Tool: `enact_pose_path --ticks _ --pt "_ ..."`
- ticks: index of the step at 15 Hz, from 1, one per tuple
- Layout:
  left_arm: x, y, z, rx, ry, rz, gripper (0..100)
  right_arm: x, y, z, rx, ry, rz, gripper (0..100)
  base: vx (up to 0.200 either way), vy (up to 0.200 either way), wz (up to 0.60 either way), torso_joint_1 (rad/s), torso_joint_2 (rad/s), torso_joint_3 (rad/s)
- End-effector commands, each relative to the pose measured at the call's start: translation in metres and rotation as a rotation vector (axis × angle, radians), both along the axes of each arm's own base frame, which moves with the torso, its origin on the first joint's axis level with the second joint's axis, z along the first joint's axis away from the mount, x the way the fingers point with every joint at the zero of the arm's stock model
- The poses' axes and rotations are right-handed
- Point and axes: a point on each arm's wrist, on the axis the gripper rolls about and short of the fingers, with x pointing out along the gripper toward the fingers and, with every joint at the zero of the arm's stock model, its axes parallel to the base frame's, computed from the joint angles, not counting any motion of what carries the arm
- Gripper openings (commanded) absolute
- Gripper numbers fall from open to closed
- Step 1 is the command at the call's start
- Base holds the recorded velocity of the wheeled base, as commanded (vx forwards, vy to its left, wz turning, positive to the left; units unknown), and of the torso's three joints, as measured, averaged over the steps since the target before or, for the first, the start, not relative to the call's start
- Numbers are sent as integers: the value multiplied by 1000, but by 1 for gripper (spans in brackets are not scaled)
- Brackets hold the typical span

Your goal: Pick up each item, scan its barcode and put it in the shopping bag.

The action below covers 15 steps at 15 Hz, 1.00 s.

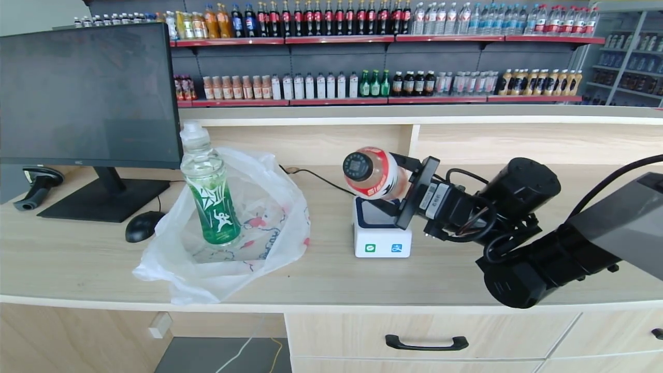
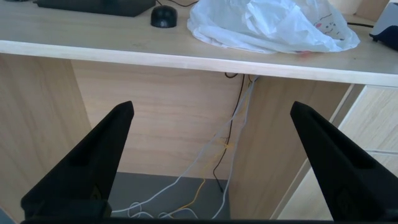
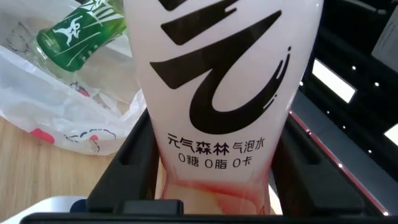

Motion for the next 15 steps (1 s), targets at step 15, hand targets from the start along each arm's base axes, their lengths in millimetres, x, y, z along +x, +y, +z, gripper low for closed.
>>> enact_pose_path --ticks 15 --pt "0 0 0 0 1 0 100 -1 -2 -21 -57 16 -15 0 0 0 0 0 0 0"
